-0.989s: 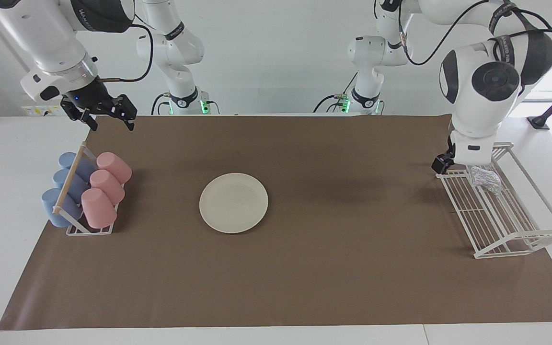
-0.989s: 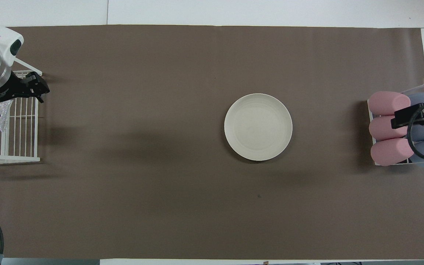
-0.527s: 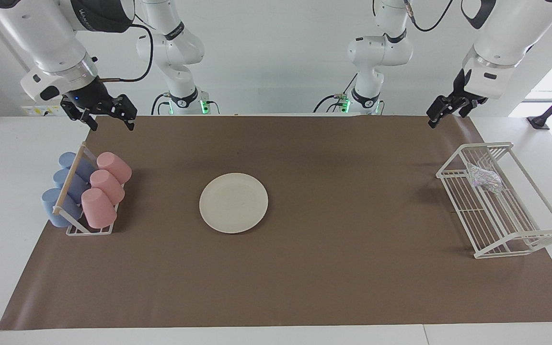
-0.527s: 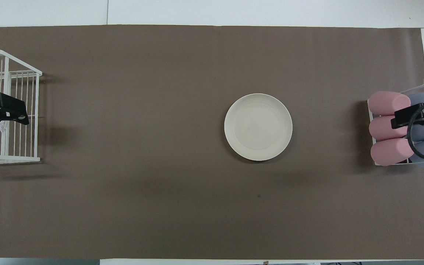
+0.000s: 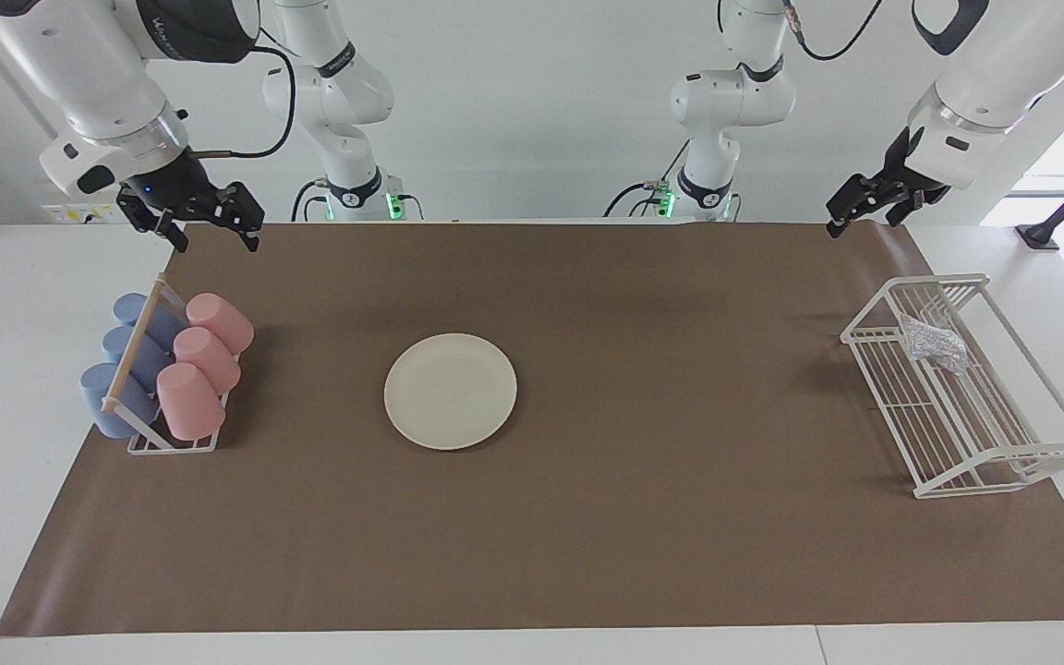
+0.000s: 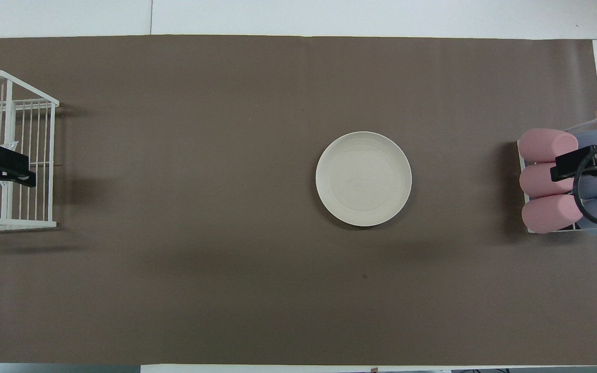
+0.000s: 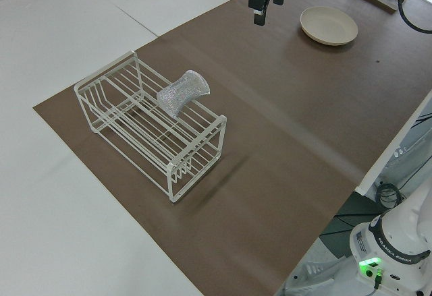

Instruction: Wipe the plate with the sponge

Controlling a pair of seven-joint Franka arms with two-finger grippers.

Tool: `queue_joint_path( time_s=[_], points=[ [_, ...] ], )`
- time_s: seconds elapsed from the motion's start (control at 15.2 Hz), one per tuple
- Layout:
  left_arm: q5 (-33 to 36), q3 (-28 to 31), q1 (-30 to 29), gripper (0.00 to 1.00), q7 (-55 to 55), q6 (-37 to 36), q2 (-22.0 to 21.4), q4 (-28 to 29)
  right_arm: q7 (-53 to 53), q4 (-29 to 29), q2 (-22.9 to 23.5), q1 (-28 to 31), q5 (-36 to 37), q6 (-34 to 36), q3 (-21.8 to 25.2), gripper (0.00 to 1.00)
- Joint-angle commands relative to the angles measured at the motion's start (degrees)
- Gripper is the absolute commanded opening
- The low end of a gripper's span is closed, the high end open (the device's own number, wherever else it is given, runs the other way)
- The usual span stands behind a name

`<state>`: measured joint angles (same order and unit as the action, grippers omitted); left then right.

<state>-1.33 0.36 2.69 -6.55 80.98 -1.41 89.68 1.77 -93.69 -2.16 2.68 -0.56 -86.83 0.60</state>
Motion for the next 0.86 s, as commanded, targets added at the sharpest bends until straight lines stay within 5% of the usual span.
queue_joint_path(
  time_s=[0.0,0.79],
  points=[
    [-0.07,-0.89,-1.02,1.00,3.30,1.38,-0.44,0.76,-0.71,0.08,-0.30,0.04,0.91,0.26,-0.25,1.00],
    [0.45,-0.71,-0.76,1.00,6.03,5.51,-0.52,0.94,-0.71,0.08,-0.30,-0.04,0.91,0.26,-0.25,1.00]
  ],
)
